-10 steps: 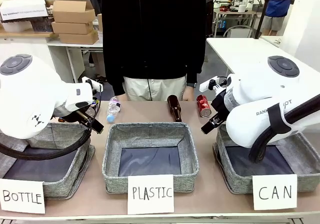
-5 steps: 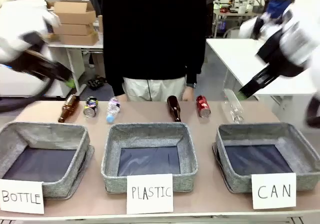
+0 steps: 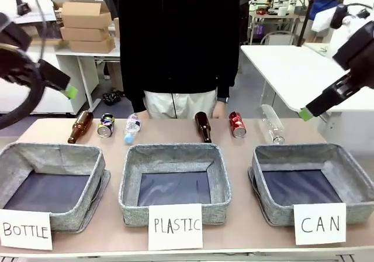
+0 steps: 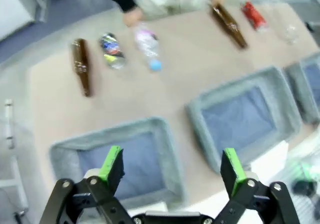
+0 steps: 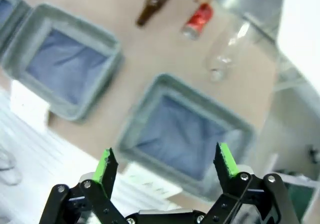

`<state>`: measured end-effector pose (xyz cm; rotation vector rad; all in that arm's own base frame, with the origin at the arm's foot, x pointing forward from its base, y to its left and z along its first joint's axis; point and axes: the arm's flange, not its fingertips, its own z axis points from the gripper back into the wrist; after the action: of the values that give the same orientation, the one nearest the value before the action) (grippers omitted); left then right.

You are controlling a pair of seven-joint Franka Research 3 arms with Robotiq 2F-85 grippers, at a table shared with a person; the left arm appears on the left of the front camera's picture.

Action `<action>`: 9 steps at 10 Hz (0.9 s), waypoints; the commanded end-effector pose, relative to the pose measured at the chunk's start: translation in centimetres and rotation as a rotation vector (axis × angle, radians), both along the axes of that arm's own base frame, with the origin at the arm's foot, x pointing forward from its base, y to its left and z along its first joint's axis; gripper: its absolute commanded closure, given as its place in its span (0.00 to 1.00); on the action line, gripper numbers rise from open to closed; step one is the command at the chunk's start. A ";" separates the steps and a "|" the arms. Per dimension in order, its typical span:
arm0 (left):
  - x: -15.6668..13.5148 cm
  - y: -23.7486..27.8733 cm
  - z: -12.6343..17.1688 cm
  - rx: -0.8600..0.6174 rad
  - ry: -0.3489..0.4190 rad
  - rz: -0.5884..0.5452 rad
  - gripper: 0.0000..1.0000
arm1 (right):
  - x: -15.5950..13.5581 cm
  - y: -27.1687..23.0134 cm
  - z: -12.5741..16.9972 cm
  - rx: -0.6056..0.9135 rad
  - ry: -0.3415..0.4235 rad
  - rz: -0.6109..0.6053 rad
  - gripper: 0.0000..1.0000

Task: Sort the can waste into the basket.
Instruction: Pick up the can waste from the table and place it in the right Fabric basket.

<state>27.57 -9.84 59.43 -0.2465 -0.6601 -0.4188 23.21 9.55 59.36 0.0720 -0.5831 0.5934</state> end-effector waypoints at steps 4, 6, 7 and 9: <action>2.9 11.7 -3.9 -1.138 0.635 -0.148 0.00 | -0.4 -15.2 1.7 1.226 0.523 -0.398 0.00; 4.8 13.6 -6.8 -1.394 0.658 -0.042 0.00 | 0.0 -18.9 -0.1 1.462 0.424 -0.463 0.00; 5.1 14.3 -7.5 -1.456 0.647 0.014 0.00 | 0.4 -19.7 -1.0 1.533 0.401 -0.489 0.00; 5.1 14.9 -7.3 -1.480 0.606 0.059 0.00 | 2.1 -19.6 -2.7 1.574 0.467 -0.521 0.00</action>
<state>33.29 6.20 50.52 -1.6464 -0.2589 0.1058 24.55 -12.82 56.61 1.3137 -0.3812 -0.2788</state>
